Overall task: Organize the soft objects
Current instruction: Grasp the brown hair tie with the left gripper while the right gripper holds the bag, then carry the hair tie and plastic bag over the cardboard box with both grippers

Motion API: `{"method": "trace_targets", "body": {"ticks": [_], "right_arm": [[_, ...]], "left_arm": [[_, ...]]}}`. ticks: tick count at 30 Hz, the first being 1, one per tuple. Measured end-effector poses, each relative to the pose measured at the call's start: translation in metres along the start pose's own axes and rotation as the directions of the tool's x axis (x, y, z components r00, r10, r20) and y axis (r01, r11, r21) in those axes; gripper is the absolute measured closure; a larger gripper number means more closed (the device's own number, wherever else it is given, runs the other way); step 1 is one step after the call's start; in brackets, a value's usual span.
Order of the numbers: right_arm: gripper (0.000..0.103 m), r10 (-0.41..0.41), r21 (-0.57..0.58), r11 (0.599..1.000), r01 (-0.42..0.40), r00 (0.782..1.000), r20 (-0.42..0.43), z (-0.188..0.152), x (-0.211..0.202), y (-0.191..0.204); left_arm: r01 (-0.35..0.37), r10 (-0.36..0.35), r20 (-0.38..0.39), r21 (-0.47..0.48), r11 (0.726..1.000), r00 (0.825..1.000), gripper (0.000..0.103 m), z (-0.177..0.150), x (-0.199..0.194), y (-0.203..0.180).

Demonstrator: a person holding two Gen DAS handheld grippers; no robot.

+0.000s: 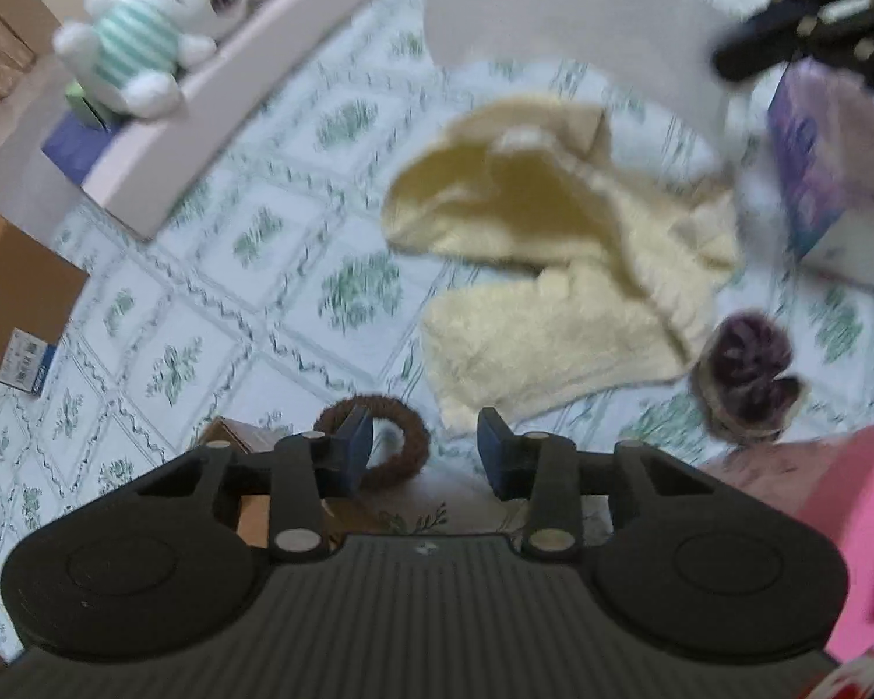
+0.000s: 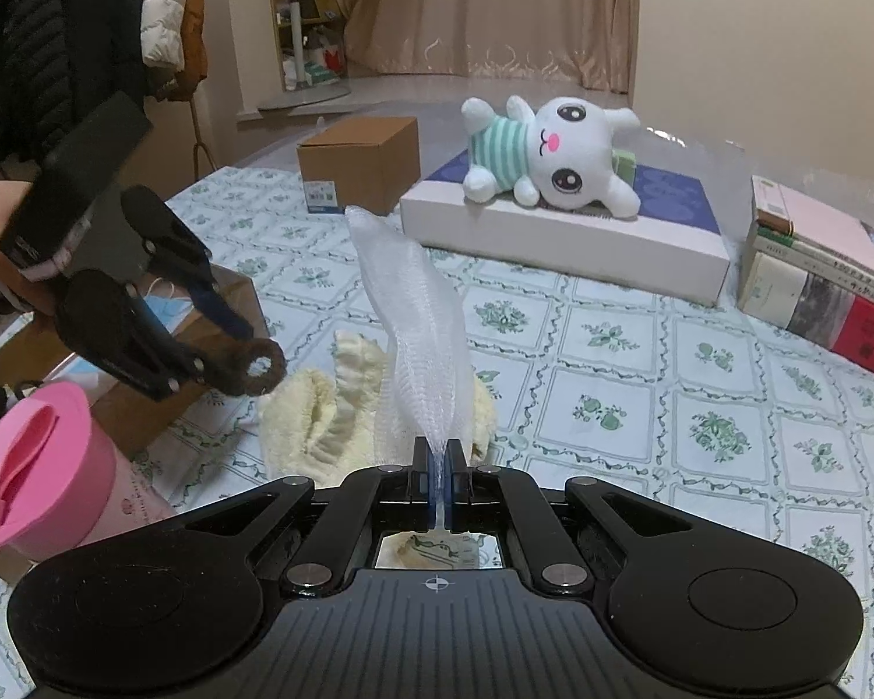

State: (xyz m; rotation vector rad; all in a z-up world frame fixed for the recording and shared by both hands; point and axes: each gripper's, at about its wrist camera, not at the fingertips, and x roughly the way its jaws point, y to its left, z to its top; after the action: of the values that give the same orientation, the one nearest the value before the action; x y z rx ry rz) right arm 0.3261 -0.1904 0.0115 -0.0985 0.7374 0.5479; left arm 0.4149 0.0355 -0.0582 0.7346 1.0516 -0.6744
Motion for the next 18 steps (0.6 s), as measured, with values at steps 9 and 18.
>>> {"method": "trace_targets", "body": {"ticks": [9,18], "right_arm": [[0.101,-0.001,0.006,1.000,0.001,1.000,-0.003,0.000,0.006,-0.003],[0.101,-0.006,0.023,1.000,0.005,1.000,0.029,0.007,-0.019,0.007]], "left_arm": [[-0.021,0.022,-0.087,0.007,1.000,0.996,0.095,-0.002,0.026,0.000],[-0.010,0.027,0.097,-0.171,0.985,0.995,0.096,0.000,-0.038,0.009]]}}
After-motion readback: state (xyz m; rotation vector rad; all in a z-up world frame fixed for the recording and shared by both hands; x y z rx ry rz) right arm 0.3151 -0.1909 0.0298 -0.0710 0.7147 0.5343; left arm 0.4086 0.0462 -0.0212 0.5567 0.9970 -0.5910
